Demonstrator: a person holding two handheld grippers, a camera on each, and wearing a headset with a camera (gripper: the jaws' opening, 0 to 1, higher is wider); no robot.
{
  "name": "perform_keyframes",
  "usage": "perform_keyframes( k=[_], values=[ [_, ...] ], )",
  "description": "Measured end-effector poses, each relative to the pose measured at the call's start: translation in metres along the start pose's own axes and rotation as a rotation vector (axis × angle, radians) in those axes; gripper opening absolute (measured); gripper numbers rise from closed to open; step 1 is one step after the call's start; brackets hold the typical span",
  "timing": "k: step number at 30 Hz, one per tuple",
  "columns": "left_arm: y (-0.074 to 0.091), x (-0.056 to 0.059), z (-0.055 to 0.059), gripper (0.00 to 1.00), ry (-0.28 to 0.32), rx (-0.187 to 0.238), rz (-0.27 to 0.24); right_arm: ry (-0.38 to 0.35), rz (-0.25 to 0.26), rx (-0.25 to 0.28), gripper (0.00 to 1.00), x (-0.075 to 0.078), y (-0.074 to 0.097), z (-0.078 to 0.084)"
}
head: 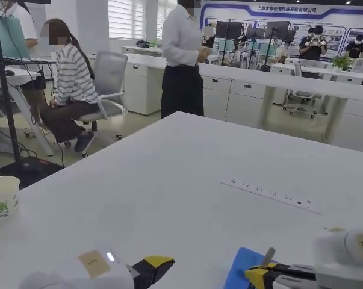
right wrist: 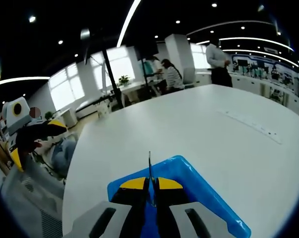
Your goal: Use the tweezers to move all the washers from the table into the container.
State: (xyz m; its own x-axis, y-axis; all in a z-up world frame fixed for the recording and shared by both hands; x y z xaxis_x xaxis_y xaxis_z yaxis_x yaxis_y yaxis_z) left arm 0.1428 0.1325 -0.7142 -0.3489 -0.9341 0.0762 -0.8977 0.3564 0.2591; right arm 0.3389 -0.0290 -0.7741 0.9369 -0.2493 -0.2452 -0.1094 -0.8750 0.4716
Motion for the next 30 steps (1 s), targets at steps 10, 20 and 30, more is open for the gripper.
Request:
perform_keyframes(
  k=[10,20,30],
  values=[
    [0.001,0.001,-0.002,0.67,0.033,0.034,0.015,0.016,0.021,0.021,0.04,-0.003,0.003,0.005],
    [0.001,0.008,-0.007,0.73,0.048,0.077,0.057,0.028,0.044,0.063,0.04,-0.008,0.011,-0.001],
    [-0.003,0.011,-0.005,0.72,0.045,0.041,0.095,0.058,0.038,0.150,0.04,-0.026,0.035,-0.014]
  ],
)
Point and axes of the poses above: the centre of the closed fingertips' face, and the gripper's own axes: y roughly backward along the fingers, x roughly to its right, z roughly out of its underside, the point moved 10 cm from there along y, roughly backward along the fingers, and after that the axes turned 4 degrees about -z, right-handed, at the moved point
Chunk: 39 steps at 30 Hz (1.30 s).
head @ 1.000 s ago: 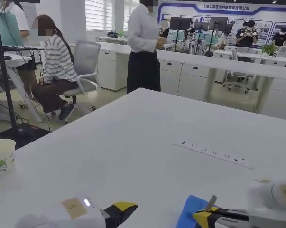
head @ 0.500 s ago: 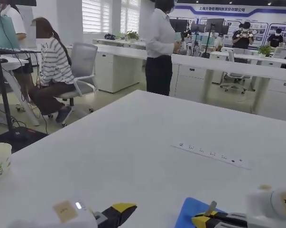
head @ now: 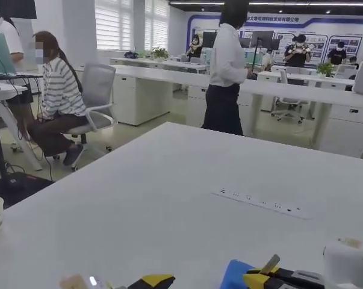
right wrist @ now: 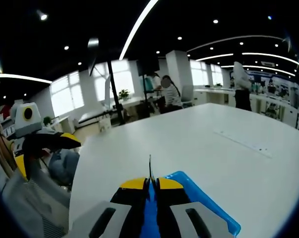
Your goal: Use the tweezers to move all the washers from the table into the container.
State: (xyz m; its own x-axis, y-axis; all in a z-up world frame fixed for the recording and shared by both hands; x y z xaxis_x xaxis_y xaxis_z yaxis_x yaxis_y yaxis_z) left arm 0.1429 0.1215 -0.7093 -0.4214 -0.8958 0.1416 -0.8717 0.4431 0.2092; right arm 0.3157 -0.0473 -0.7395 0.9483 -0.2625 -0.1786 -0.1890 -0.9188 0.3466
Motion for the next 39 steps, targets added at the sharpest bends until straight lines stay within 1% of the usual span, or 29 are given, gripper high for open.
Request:
perform_keyframes(
  k=[2,6,11,14,15,17,20,23,25,30,32,35,39],
  values=[
    [-0.002,0.001,0.001,0.71,-0.006,-0.016,0.010,0.005,0.001,0.015,0.04,-0.007,0.005,-0.004],
    [-0.004,0.004,0.002,0.70,-0.020,-0.039,0.034,-0.004,0.001,0.052,0.04,-0.013,0.018,-0.009],
    [-0.007,0.006,0.003,0.69,-0.022,-0.069,0.069,-0.004,0.002,0.071,0.04,-0.022,0.034,-0.010],
    [-0.009,0.008,0.003,0.68,-0.009,-0.085,0.101,-0.016,0.000,0.084,0.04,-0.029,0.045,-0.008],
    [-0.009,0.008,0.003,0.67,-0.003,-0.089,0.109,-0.018,0.001,0.086,0.04,-0.029,0.047,-0.008],
    [-0.010,0.008,0.003,0.66,0.013,-0.093,0.123,-0.026,0.002,0.092,0.04,-0.034,0.055,-0.004],
    [-0.011,0.010,0.002,0.61,0.032,-0.097,0.155,-0.038,0.007,0.100,0.04,-0.042,0.065,0.002],
    [-0.014,0.013,0.002,0.57,0.014,-0.108,0.176,-0.047,0.019,0.106,0.04,-0.050,0.074,0.009],
    [-0.017,0.016,0.003,0.56,0.001,-0.125,0.196,-0.058,0.025,0.113,0.04,-0.054,0.080,0.014],
    [-0.025,0.026,0.003,0.51,-0.040,-0.161,0.267,-0.057,0.033,0.090,0.03,-0.064,0.089,0.029],
    [-0.029,0.032,0.002,0.49,-0.042,-0.167,0.318,-0.056,0.031,0.078,0.03,-0.066,0.091,0.035],
    [-0.036,0.039,-0.001,0.45,-0.063,-0.177,0.362,-0.033,0.019,0.029,0.03,-0.072,0.094,0.045],
    [-0.044,0.049,-0.006,0.41,-0.090,-0.189,0.423,-0.006,-0.002,-0.017,0.03,-0.079,0.096,0.053]
  ],
)
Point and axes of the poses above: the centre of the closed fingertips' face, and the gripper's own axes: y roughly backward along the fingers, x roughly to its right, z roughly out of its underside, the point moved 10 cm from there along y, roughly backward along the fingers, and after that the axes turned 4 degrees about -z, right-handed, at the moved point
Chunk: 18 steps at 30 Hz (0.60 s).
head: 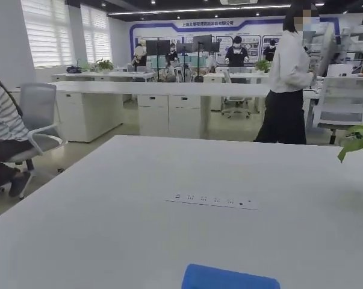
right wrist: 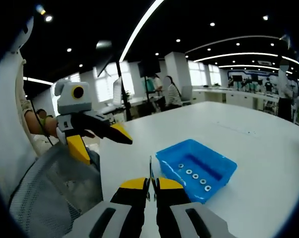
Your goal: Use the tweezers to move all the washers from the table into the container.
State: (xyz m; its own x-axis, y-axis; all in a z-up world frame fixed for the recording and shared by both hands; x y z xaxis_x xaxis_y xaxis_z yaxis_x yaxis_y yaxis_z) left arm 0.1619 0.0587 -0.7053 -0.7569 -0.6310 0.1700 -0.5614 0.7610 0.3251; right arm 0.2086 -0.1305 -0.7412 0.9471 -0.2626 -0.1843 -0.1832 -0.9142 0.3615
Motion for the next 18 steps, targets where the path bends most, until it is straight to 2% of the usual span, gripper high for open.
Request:
perform_keyframes(
  k=[1,5,7,11,18],
  values=[
    [-0.002,0.001,-0.001,0.40,-0.011,-0.005,0.017,0.004,-0.008,-0.006,0.03,-0.001,0.000,0.001],
    [-0.011,0.005,-0.007,0.30,-0.145,-0.060,0.086,0.004,-0.040,-0.025,0.03,-0.006,0.001,0.005],
    [-0.016,0.008,-0.009,0.26,-0.178,-0.085,0.123,0.014,-0.064,-0.037,0.03,-0.008,0.000,0.006],
    [-0.024,0.013,-0.013,0.20,-0.185,-0.107,0.181,0.034,-0.100,-0.060,0.03,-0.012,0.000,0.007],
    [-0.033,0.015,-0.018,0.17,-0.200,-0.144,0.224,0.064,-0.159,-0.099,0.03,-0.022,-0.003,0.010]
  ],
)
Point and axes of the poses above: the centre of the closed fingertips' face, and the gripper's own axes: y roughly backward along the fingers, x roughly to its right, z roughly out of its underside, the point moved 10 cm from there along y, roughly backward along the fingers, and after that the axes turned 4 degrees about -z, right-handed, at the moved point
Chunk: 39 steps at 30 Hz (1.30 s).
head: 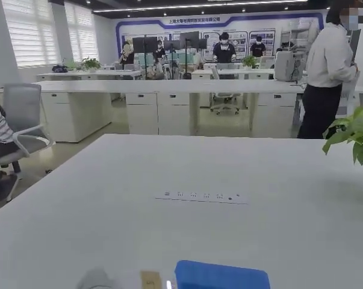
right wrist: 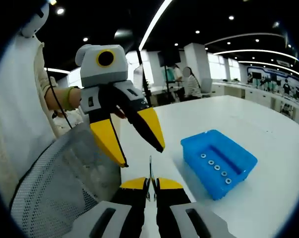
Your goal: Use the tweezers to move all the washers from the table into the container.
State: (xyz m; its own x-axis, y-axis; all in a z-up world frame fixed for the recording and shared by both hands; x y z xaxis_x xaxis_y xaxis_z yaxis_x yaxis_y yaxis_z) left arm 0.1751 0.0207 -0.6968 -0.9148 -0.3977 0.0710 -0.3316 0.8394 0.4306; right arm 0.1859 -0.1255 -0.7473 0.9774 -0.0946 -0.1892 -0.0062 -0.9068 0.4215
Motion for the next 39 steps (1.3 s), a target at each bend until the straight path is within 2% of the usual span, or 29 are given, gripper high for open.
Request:
perform_keyframes(
  k=[3,9,13,17,20,25,29,36,39],
  values=[
    [-0.003,0.001,0.000,0.17,-0.005,-0.021,0.028,0.016,-0.010,-0.020,0.03,-0.002,-0.002,0.002],
    [-0.006,0.005,-0.002,0.10,-0.016,-0.045,0.073,0.051,-0.034,-0.058,0.03,-0.006,-0.004,0.002],
    [-0.006,0.004,-0.005,0.03,0.016,-0.034,0.108,0.058,-0.034,-0.059,0.03,-0.006,-0.005,0.002],
    [-0.006,0.004,-0.006,0.00,0.007,-0.043,0.117,0.080,-0.039,-0.077,0.03,-0.007,-0.006,0.001],
    [-0.006,0.003,-0.006,0.00,-0.013,-0.060,0.117,0.096,-0.039,-0.098,0.03,-0.006,-0.006,0.001],
    [-0.001,0.002,-0.006,0.00,-0.031,-0.072,0.107,0.094,-0.025,-0.096,0.03,-0.004,-0.005,0.002],
    [0.002,-0.002,-0.003,0.00,-0.055,-0.099,0.083,0.103,-0.012,-0.117,0.04,-0.002,-0.005,0.004],
    [0.003,-0.004,0.007,0.00,-0.096,-0.158,0.075,0.136,0.008,-0.173,0.05,0.001,-0.008,0.008],
    [0.001,-0.005,0.014,0.00,-0.103,-0.191,0.068,0.166,0.015,-0.218,0.05,0.001,-0.012,0.011]
  ],
)
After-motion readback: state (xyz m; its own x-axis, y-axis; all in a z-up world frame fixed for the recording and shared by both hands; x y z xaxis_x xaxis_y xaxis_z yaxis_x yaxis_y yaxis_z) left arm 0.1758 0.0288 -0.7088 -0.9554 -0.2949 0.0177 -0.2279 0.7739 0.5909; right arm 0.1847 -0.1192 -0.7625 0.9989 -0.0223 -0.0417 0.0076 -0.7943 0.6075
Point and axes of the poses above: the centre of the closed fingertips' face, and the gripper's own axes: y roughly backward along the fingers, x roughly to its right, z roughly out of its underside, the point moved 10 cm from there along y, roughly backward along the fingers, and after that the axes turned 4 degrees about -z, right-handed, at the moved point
